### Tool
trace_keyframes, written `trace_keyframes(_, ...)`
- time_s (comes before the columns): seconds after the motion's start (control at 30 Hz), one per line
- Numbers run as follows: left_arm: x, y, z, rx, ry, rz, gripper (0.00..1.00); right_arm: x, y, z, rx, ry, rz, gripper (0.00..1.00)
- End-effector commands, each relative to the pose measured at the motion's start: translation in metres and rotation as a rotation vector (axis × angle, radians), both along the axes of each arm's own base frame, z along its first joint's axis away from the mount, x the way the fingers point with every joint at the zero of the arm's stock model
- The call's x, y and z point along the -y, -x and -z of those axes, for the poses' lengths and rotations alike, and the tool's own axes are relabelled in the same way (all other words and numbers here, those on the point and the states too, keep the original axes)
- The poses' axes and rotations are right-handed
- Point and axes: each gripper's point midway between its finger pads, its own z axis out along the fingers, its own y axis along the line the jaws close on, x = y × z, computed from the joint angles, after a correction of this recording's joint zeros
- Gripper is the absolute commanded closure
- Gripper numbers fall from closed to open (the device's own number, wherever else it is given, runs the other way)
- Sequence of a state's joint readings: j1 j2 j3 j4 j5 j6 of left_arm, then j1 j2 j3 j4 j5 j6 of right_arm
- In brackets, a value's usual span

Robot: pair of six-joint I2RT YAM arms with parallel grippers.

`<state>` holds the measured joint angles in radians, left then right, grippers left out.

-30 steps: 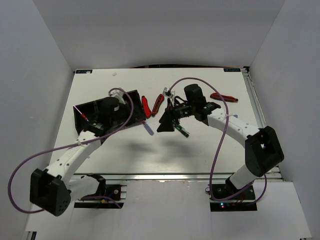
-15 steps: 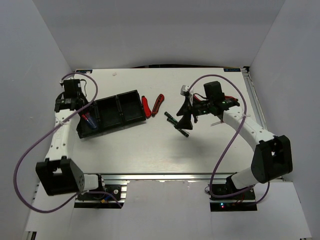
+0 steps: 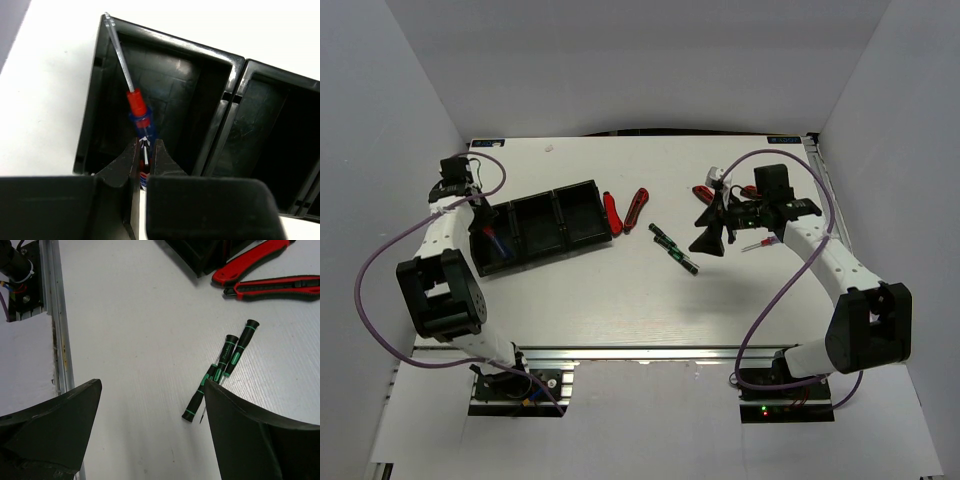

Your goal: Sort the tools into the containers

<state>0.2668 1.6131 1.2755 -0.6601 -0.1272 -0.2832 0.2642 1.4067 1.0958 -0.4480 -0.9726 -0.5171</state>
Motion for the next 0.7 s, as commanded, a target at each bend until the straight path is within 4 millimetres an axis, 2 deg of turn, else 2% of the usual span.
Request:
trace_keyframes(0.0, -0.002, -0.021, -0.021, 0.091, 0.002, 0.026, 1.0, 0.005, 0.005, -0.006, 0.024, -0.014, -0.009, 0.11)
trace_keyframes(0.17, -0.003, -0.025, -0.004, 0.06, 0.015, 0.025, 1.0, 0.011, -0.001, -0.004, 0.023, -0.006, 0.015, 0.11)
trace_keyframes(0.27, -0.003, -0.026, -0.002, 0.058, 0.02, 0.028, 1.0, 0.017, -0.006, -0.001, 0.037, 0.017, 0.031, 0.11)
trace_keyframes(0.3, -0.004, -0.026, -0.001, 0.055, 0.021, 0.025, 0.88, 0.02, -0.007, 0.001, 0.03, 0.028, 0.04, 0.11)
trace_keyframes(0.33, -0.004, -0.026, 0.0, 0.053, 0.021, 0.024, 0.88, 0.022, -0.009, 0.003, 0.042, 0.044, 0.041, 0.11)
trace_keyframes(0.37, -0.003, -0.026, 0.0, 0.054, 0.028, 0.03, 0.61, 0.025, -0.014, 0.007, 0.048, 0.073, 0.058, 0.11)
trace_keyframes(0.43, -0.001, -0.023, -0.001, 0.057, 0.03, 0.036, 0.43, 0.035, -0.019, 0.015, 0.07, 0.132, 0.072, 0.11)
trace_keyframes(0.5, 0.004, -0.022, -0.007, 0.076, 0.052, 0.054, 0.3, 0.044, -0.024, 0.018, 0.111, 0.161, 0.05, 0.11)
trace_keyframes(0.53, 0.006, -0.021, -0.01, 0.082, 0.056, 0.062, 0.26, 0.048, -0.012, 0.021, 0.088, 0.16, 0.008, 0.11)
trace_keyframes(0.6, 0.009, -0.019, -0.019, 0.105, 0.063, 0.072, 0.2, 0.062, -0.016, 0.023, 0.201, 0.187, -0.079, 0.11)
trace_keyframes(0.67, 0.019, -0.016, -0.029, 0.129, 0.096, 0.101, 0.19, 0.078, -0.01, 0.032, 0.259, 0.23, -0.185, 0.12)
